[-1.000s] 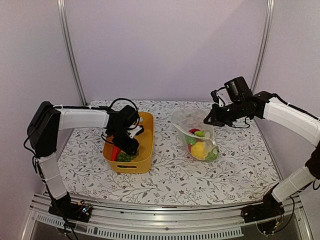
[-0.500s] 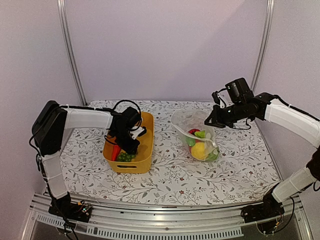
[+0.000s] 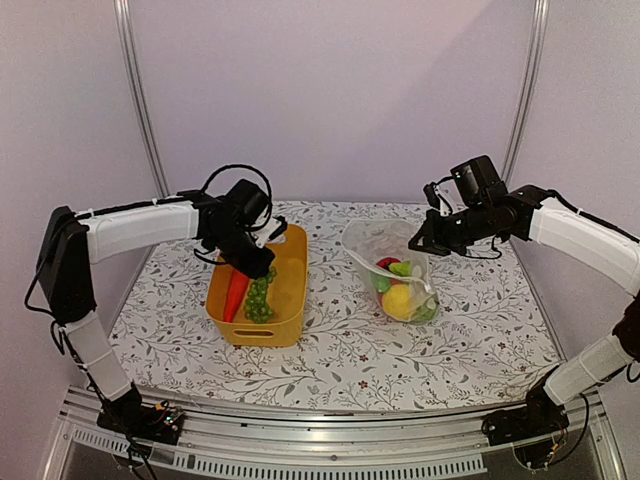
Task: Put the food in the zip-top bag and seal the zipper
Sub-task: Pick up the fake fruit from the bin.
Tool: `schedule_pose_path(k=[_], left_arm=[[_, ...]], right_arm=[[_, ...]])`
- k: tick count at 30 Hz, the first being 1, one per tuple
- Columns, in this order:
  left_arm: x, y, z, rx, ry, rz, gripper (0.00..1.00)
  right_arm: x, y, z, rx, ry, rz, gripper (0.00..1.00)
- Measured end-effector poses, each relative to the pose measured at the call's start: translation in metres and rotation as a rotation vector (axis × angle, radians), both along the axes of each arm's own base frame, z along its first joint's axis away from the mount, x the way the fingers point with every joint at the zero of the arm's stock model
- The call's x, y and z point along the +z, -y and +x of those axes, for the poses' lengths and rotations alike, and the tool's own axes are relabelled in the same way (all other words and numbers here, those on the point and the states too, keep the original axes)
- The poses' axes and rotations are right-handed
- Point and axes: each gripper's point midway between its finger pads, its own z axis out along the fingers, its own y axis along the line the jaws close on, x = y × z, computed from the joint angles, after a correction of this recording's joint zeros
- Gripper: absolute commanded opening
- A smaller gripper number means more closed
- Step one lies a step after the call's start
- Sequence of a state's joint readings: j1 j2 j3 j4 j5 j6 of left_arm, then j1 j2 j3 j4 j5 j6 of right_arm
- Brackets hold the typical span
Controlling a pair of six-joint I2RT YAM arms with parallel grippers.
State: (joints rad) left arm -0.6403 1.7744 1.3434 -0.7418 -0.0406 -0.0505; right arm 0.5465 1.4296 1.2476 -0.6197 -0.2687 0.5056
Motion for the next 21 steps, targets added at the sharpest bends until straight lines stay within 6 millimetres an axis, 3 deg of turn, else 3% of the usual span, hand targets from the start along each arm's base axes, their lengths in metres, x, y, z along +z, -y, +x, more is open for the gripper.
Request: schedule_pose_path(k=[10,17,21], left_arm=[[0.143,0.012,0.038,0.083,0.297,-0.178,0.00],[0.240,0.013,0.037,0.135,0.496,-0.383,0.00],[0.286,0.021,0.033,0.132,0.593,-0.505,0.00]], right_arm=[[0.002,-0.002,0.000,0.006,-0.003,0.010,0.00],[0.000,-0.005,0.000,0.016,-0.017,0.019,0.00],[0.001,-0.006,-0.001,0.018,-0.018,0.023,0.00]])
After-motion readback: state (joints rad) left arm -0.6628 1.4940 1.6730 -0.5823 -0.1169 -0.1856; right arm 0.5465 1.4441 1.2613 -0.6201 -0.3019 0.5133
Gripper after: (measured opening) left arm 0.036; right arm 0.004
